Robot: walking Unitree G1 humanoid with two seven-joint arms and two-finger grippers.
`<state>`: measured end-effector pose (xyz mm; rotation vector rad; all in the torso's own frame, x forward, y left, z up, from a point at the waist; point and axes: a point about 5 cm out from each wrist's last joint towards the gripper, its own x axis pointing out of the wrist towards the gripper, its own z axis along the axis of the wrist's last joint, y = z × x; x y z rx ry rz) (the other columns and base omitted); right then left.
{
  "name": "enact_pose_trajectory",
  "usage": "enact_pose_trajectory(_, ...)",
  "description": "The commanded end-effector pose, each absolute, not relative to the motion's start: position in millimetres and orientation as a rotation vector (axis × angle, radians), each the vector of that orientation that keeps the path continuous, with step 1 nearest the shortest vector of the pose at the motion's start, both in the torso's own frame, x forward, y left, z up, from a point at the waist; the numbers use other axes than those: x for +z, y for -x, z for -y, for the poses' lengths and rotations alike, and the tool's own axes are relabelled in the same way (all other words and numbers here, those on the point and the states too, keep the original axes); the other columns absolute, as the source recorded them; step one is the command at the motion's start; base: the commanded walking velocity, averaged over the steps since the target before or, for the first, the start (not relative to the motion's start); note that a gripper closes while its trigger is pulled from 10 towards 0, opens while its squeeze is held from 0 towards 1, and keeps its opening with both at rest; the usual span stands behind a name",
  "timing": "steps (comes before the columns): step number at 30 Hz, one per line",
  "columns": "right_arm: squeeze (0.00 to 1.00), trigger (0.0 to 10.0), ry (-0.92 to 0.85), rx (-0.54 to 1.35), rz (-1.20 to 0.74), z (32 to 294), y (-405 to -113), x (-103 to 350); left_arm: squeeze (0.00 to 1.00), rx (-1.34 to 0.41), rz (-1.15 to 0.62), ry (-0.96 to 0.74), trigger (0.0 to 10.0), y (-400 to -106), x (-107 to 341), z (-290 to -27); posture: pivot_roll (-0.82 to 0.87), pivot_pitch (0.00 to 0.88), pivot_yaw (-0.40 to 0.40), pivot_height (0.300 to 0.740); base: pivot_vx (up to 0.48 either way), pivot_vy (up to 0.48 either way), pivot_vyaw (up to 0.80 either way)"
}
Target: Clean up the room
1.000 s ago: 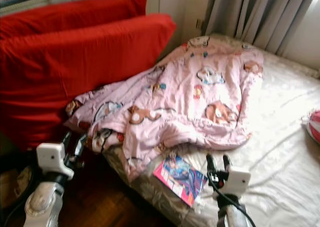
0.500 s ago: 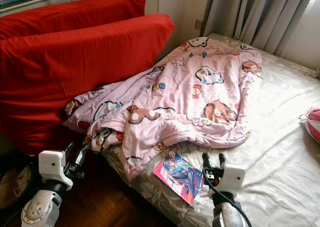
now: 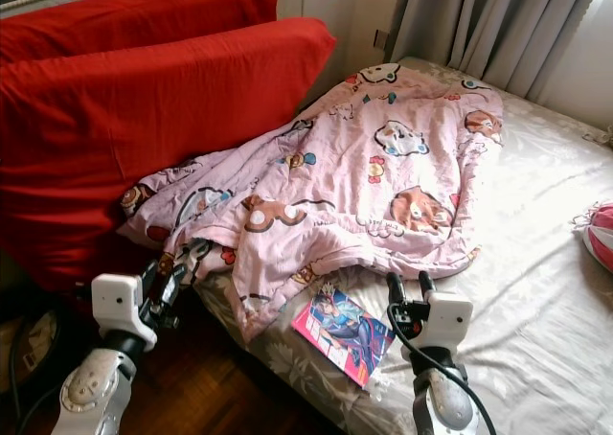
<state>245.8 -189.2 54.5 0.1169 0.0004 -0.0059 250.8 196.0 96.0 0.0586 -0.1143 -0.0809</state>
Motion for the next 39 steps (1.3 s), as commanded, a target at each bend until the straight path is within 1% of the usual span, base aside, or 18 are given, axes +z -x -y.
enact_pose_trajectory(1,0.0,10.0,-0.113,-0.045,0.006,199.5,-245.8,58.7,0.0,-0.05,0.104,-0.057,10.0,-245.7,96.4,-202.0,0.01,0.195,-0.084,0.74,0.0,0.0,0.0)
enact_pose_trajectory(7,0.0,10.0,-0.107,-0.033,-0.018,197.7,-247.8,57.4,0.0,-0.043,0.09,-0.066,10.0,-244.1,94.5,-205.7,-0.01,0.215,-0.081,0.74,0.0,0.0,0.0)
enact_pose_trajectory(8,0.0,10.0,-0.086,-0.008,-0.042,195.5,-250.7,57.1,0.0,-0.041,0.085,-0.067,10.0,-244.3,94.1,-206.7,-0.02,0.223,-0.082,0.74,0.0,0.0,0.0)
enact_pose_trajectory(11,0.0,10.0,-0.049,0.043,-0.047,192.3,-252.8,57.9,0.0,-0.055,0.063,-0.076,10.0,-242.7,89.9,-205.3,-0.03,0.226,-0.081,0.725,0.0,0.0,0.0)
enact_pose_trajectory(17,0.0,10.0,-0.054,0.026,-0.039,196.3,-252.7,61.2,0.0,-0.053,0.051,-0.065,10.0,-239.6,87.5,-204.0,-0.05,0.237,-0.08,0.69,0.0,0.0,0.0)
enact_pose_trajectory(20,0.0,10.0,-0.066,0.044,-0.009,193.0,-251.7,64.9,0.0,-0.067,0.046,-0.072,10.0,-239.9,87.2,-200.4,-0.04,0.243,-0.08,0.69,0.0,0.0,0.0)
enact_pose_trajectory(28,0.0,10.0,-0.068,0.001,-0.077,191.8,-249.0,56.0,0.0,-0.052,0.046,-0.071,10.0,-237.8,88.5,-203.3,-0.03,0.248,-0.082,0.69,0.0,0.0,0.0)
enact_pose_trajectory(35,0.0,10.0,-0.081,0.024,-0.087,185.7,-245.1,52.5,0.0,-0.067,0.044,-0.07,10.0,-238.8,88.0,-199.8,-0.04,0.244,-0.08,0.646,0.0,0.0,0.0)
enact_pose_trajectory(39,0.0,10.0,-0.092,0.016,-0.085,184.6,-244.6,51.9,0.0,-0.074,0.041,-0.069,10.0,-238.0,87.6,-198.9,-0.04,0.239,-0.077,0.646,0.0,0.0,0.0)
